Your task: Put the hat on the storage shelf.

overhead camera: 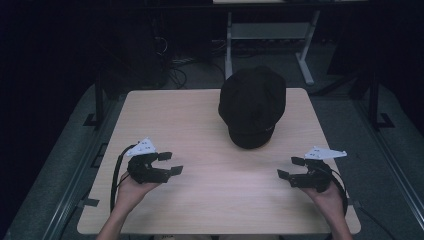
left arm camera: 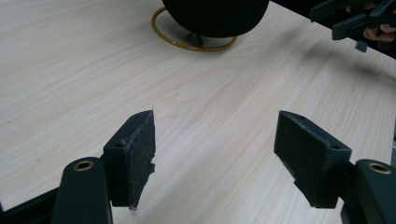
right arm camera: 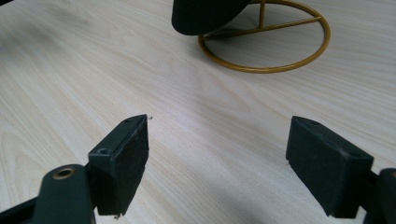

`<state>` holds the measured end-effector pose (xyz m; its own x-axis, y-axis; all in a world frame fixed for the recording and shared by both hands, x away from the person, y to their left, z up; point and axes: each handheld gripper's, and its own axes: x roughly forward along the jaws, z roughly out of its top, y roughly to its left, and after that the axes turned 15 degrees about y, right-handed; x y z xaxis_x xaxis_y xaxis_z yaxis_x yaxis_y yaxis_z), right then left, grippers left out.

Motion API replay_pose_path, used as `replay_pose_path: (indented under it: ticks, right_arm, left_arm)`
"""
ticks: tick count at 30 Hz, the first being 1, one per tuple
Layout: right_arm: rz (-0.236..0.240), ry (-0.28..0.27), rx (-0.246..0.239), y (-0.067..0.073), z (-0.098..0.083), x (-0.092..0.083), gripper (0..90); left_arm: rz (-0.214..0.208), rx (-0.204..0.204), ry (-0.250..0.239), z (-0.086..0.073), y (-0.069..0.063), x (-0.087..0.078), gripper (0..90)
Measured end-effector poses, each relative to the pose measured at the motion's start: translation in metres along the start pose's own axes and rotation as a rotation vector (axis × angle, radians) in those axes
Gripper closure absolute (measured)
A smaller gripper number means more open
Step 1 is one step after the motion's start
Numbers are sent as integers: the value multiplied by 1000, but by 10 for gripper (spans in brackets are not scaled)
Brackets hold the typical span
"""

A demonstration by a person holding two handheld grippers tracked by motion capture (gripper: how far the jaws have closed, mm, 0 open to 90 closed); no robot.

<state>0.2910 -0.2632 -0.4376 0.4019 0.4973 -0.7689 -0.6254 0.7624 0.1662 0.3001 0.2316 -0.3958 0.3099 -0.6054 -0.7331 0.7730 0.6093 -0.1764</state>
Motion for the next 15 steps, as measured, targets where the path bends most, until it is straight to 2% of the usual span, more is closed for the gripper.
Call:
replay_pose_path:
  ticks: [7, 9, 12, 15]
  right_arm:
    - [4, 5, -13, 2, 0, 1, 210]
    - [5, 10, -27, 3, 1, 3, 210]
    - [11, 16, -29, 4, 2, 4, 210]
    - [15, 10, -40, 4, 2, 4, 210]
  left_arm:
    - [-50, -33, 9, -17, -3, 6, 278]
    - [-50, -37, 15, -18, -2, 8, 275]
    - [-78, -57, 9, -20, 1, 11, 259]
    - [-88, -62, 5, -20, 2, 12, 246]
